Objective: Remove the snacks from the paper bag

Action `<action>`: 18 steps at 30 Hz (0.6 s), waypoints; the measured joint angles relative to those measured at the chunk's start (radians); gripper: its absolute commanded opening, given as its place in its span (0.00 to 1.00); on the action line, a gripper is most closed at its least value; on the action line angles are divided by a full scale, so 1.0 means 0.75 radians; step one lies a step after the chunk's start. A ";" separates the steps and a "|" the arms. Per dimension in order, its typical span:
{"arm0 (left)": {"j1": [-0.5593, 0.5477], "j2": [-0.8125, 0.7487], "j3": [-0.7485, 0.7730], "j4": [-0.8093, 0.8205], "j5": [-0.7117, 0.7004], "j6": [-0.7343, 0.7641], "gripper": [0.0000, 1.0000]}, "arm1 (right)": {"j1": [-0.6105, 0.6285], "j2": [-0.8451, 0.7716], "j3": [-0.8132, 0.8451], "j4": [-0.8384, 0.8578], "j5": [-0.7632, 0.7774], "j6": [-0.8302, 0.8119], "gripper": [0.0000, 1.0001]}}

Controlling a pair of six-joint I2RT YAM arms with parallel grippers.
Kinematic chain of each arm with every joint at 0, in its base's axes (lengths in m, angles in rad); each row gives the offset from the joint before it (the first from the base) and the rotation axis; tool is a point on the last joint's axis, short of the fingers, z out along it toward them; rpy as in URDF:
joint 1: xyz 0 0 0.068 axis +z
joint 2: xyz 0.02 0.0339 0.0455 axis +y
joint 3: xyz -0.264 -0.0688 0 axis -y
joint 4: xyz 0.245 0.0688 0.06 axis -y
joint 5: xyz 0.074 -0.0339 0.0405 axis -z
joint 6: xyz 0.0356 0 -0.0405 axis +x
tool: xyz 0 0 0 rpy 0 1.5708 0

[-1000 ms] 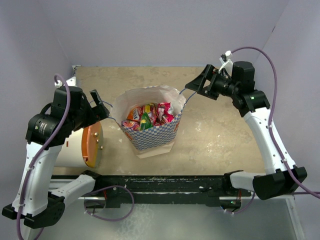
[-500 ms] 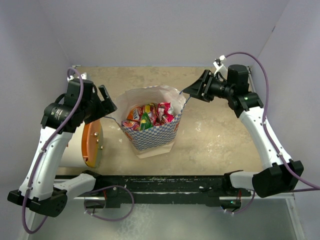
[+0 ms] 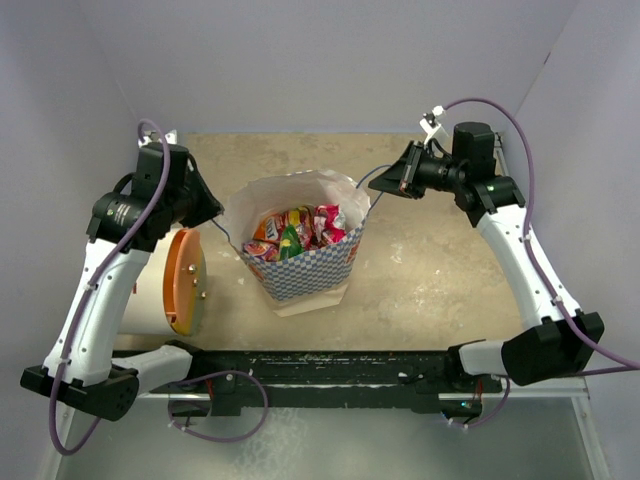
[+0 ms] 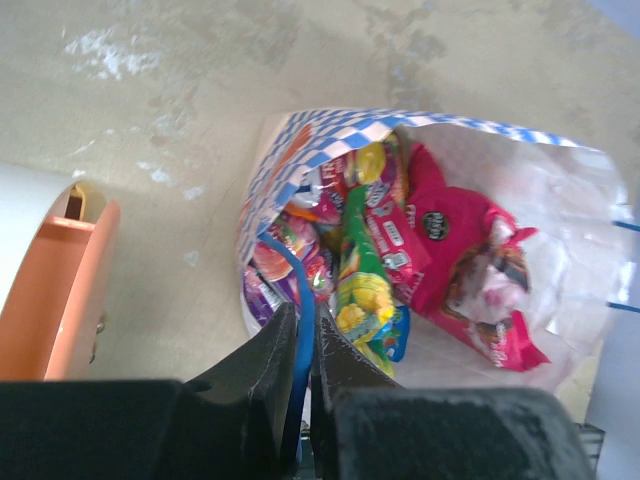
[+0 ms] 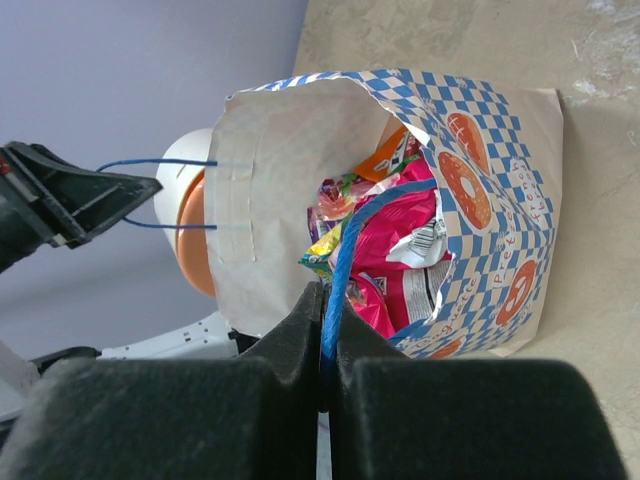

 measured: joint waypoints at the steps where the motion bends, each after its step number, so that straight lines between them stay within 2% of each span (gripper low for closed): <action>1: 0.000 -0.006 0.021 0.001 0.008 0.004 0.05 | 0.000 0.001 0.004 -0.004 -0.007 -0.007 0.00; 4: 0.000 -0.035 0.088 -0.001 0.022 0.022 0.00 | 0.000 0.001 0.006 -0.007 -0.042 -0.020 0.00; 10: 0.000 -0.023 0.208 -0.104 0.044 0.064 0.00 | 0.039 -0.001 0.006 -0.003 -0.068 -0.030 0.00; 14: 0.000 0.031 0.326 -0.163 0.075 0.099 0.00 | 0.151 -0.003 0.006 0.009 -0.042 -0.021 0.00; 18: 0.000 0.041 0.357 -0.164 0.129 0.112 0.00 | 0.252 -0.036 -0.012 0.022 0.008 0.015 0.00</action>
